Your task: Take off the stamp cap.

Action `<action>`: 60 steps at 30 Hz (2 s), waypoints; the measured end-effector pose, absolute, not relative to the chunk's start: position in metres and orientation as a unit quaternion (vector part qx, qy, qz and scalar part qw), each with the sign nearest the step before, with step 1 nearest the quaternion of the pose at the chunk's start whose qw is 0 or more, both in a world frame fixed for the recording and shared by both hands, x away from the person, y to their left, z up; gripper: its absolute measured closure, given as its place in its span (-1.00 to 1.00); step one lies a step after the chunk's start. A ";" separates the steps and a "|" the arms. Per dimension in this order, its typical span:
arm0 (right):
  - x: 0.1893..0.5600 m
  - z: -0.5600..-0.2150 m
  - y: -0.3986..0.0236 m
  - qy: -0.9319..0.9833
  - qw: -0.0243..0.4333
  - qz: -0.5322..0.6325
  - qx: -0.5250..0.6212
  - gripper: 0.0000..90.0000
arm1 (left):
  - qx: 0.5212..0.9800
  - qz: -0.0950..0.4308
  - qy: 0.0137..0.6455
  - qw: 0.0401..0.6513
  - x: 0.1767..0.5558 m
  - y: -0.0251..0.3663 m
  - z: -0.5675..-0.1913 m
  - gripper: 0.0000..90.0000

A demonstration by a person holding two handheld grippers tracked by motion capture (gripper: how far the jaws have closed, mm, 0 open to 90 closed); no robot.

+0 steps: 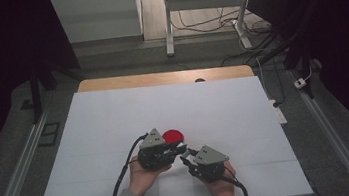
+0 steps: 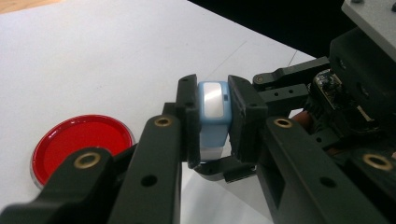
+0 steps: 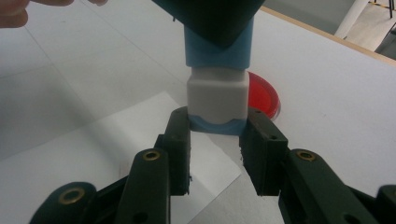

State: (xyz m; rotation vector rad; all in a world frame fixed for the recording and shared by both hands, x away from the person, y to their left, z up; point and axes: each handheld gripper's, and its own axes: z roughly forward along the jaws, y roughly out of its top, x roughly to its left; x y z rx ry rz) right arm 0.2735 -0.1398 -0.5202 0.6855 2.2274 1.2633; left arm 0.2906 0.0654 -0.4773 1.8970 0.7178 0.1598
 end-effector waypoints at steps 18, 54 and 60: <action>0.272 -0.519 -0.139 0.819 0.263 0.448 0.246 0.44 | 0.787 0.071 0.307 0.530 0.289 0.064 -0.479 0.68; 0.268 -0.521 -0.138 0.811 0.255 0.452 0.269 0.46 | 0.784 0.071 0.313 0.532 0.288 0.064 -0.481 0.68; 0.271 -0.519 -0.137 0.827 0.257 0.437 0.243 0.46 | 0.781 0.067 0.317 0.534 0.289 0.066 -0.481 0.68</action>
